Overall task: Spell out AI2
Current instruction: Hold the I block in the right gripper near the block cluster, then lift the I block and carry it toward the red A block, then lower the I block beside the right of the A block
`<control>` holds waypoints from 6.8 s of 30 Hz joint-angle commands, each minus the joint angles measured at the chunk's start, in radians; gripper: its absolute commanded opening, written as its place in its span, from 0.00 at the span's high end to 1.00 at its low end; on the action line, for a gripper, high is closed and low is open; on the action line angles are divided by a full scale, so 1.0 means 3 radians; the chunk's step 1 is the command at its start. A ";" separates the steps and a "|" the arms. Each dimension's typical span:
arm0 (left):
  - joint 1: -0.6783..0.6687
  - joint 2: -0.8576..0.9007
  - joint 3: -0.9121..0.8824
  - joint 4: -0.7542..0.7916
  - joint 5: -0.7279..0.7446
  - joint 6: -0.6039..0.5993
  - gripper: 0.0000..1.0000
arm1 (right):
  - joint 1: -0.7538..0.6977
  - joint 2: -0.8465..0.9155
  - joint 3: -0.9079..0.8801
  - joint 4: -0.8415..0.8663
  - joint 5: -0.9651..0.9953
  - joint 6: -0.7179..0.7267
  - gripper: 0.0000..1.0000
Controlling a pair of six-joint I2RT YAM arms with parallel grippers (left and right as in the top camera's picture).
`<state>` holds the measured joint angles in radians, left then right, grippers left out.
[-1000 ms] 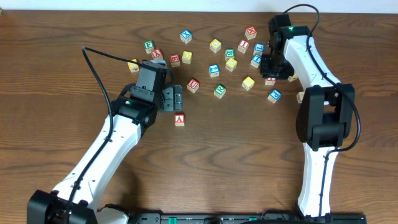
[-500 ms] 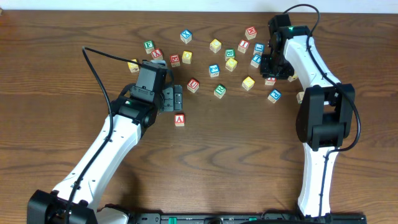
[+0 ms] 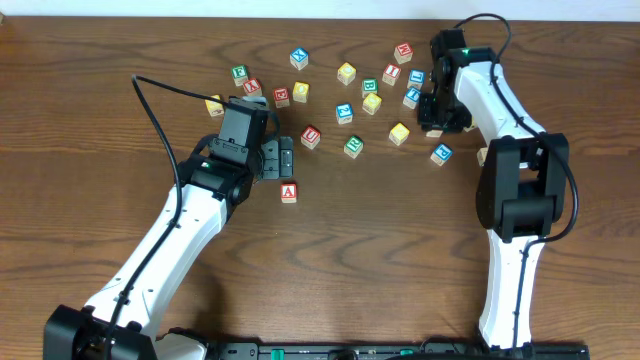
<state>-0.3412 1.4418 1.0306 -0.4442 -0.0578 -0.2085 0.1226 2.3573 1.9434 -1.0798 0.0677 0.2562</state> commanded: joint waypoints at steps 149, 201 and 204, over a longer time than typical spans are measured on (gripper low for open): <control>0.1803 -0.0043 0.0070 -0.0692 0.1275 0.1142 0.03 | 0.1826 -0.0738 -0.0576 0.0168 0.0182 0.0221 0.97; 0.1803 -0.0043 0.0069 -0.0690 0.1275 0.1143 0.03 | 0.2271 -0.0738 -0.1156 0.0773 0.0367 0.0538 0.96; 0.1803 -0.0043 0.0070 -0.0690 0.1275 0.1143 0.03 | 0.2271 -0.0738 -0.1158 0.0773 0.0384 0.0649 0.96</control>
<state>0.1963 1.4418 1.0309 -0.6479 0.3130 0.1135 0.7963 2.1403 1.6012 -0.8494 0.1574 0.4000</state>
